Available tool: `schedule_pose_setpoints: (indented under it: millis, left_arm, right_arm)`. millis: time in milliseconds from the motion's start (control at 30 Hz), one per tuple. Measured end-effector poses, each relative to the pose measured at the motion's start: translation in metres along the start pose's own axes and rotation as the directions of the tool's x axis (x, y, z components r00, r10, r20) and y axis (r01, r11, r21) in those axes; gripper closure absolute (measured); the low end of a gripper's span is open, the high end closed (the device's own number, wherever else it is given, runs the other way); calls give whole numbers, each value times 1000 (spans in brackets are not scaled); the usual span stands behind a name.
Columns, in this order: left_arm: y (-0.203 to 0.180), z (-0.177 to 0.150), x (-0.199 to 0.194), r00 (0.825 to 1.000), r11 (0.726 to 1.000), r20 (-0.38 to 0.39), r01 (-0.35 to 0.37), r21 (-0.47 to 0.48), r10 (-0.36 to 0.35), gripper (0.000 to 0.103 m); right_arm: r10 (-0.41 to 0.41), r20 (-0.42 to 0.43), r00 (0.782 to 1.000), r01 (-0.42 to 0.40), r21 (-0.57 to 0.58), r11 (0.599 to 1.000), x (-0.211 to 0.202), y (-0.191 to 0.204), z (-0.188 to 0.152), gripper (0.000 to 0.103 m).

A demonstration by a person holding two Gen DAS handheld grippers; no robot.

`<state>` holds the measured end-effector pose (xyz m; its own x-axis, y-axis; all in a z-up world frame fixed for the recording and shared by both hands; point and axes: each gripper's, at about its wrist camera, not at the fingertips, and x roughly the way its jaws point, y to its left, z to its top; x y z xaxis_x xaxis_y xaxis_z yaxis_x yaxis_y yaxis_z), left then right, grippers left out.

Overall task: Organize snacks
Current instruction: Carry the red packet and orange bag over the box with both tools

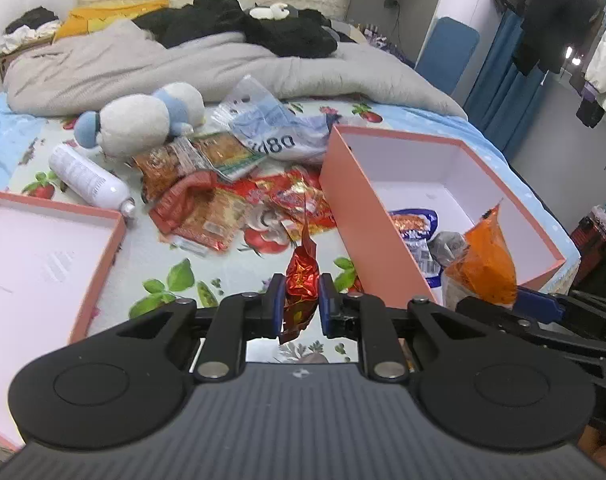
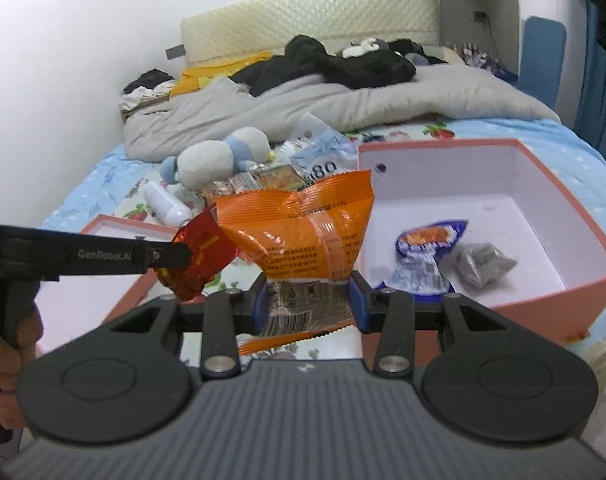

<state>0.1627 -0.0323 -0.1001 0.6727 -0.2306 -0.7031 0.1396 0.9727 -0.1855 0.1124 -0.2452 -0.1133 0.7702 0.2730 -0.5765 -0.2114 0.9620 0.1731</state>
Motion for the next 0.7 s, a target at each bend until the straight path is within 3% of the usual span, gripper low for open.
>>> schedule_pose_setpoints:
  millis: [367,700]
  left_arm:
    - [-25,16,2,998,998,12,54,32,-54,83]
    - [-69,65,31,991,989,40,121,86,-125,83]
  right_arm:
    - [-46,15,999,45,24,999,-16,-20,8,59]
    - [-108,23,994,106,46,993,-2,-62,34,59]
